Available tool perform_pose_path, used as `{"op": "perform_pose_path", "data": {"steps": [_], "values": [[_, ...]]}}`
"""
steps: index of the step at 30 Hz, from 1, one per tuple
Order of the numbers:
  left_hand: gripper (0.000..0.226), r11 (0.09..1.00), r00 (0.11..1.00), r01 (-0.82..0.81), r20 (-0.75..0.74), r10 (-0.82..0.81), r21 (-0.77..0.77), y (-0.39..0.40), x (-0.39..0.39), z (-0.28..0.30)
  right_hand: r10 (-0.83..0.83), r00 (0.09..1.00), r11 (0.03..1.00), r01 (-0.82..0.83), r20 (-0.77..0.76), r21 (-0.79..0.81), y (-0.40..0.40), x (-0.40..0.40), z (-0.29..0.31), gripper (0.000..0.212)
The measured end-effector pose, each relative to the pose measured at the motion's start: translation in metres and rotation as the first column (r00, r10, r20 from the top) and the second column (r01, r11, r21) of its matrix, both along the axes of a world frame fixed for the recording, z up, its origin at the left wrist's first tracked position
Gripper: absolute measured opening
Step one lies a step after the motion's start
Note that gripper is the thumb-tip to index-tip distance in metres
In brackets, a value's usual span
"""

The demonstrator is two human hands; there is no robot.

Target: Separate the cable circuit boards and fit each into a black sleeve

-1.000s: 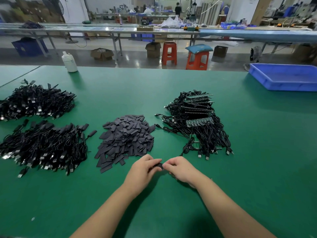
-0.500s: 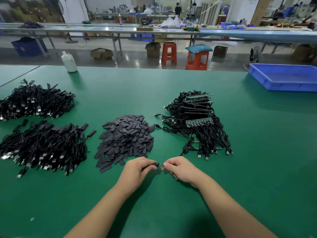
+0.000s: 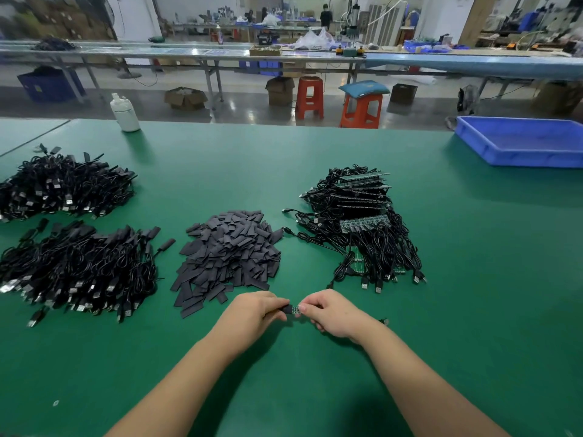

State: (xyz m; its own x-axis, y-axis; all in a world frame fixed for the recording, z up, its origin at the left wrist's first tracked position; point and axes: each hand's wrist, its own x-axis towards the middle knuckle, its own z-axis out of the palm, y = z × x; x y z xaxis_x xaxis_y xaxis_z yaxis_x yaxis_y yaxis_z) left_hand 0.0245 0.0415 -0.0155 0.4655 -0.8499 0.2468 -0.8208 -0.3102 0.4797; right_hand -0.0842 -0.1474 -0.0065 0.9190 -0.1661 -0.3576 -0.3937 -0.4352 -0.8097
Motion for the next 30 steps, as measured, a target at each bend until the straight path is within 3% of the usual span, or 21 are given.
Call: {"op": "perform_pose_path", "data": {"steps": [18, 24, 30], "values": [[0.023, 0.999, 0.998, -0.001, -0.065, -0.001, -0.04, -0.008, -0.011, 0.001, 0.012, 0.997, 1.0, -0.012, 0.082, 0.004, 0.012, 0.006, -0.004, 0.017], [0.017, 0.994, 0.996, -0.074, -0.06, 0.069, -0.085, -0.005, -0.011, -0.001, -0.05, 0.997, 0.992, 0.044, 0.056, 0.117, 0.005, 0.005, -0.001, 0.02], [0.016, 0.993, 0.994, -0.096, -0.055, 0.092, -0.071, -0.007, -0.014, -0.002, -0.01, 0.998, 0.997, 0.014, 0.054, -0.079, 0.003, 0.002, 0.001, 0.019]]}}
